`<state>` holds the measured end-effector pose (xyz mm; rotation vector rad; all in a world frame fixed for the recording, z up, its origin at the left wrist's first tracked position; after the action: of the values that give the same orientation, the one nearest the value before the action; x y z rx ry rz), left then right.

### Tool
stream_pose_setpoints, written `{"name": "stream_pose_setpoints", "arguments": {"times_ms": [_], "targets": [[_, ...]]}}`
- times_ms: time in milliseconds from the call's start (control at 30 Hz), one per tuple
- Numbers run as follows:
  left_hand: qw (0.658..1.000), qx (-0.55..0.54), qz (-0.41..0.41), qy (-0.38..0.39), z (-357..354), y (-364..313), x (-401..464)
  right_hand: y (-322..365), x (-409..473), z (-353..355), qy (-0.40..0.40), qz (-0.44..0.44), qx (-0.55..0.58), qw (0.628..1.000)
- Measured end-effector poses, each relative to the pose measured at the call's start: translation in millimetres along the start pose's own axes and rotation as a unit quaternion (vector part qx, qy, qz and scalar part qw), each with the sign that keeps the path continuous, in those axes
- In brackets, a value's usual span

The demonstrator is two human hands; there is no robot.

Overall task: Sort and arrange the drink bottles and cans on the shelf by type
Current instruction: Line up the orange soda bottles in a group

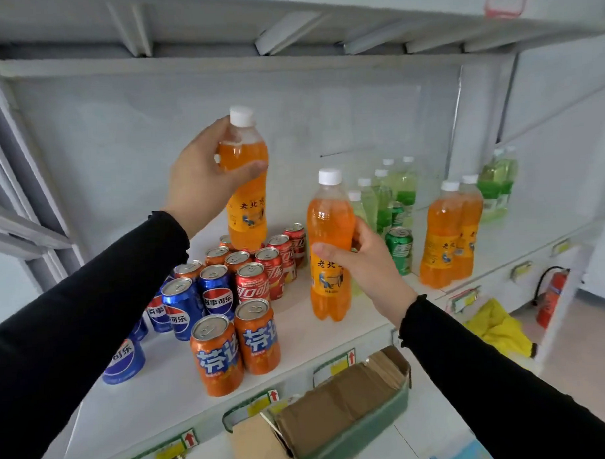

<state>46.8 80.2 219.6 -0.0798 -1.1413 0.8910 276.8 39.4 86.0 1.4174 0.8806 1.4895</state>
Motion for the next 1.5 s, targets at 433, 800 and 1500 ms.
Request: {"name": "stream_pose_setpoints", "arguments": {"times_ms": [433,800,1500], "targets": [[0.977,-0.182,-0.013,0.11,-176.5,-104.6,3.4,-20.4,-37.2,189.2,-0.103,-0.021,-0.019,0.994],[0.986,-0.145,0.066,0.045,-291.0,-128.8,73.6,-65.3,28.6,368.1,-0.082,-0.05,-0.031,0.995],[0.959,-0.165,0.18,0.143,-406.1,-28.1,134.2,-174.1,258.2,374.4,0.096,-0.067,0.062,0.991]]}}
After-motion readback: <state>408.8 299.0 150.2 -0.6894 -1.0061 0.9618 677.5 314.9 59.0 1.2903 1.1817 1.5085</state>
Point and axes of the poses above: each hand's wrist, its own x-axis towards the middle knuckle, its own z-axis out of the back of the hand, y = z × x, the point moved 4 cm from there along x, towards the middle knuckle, and after that the axes turned 4 degrees about -x, right-handed, at the moved point
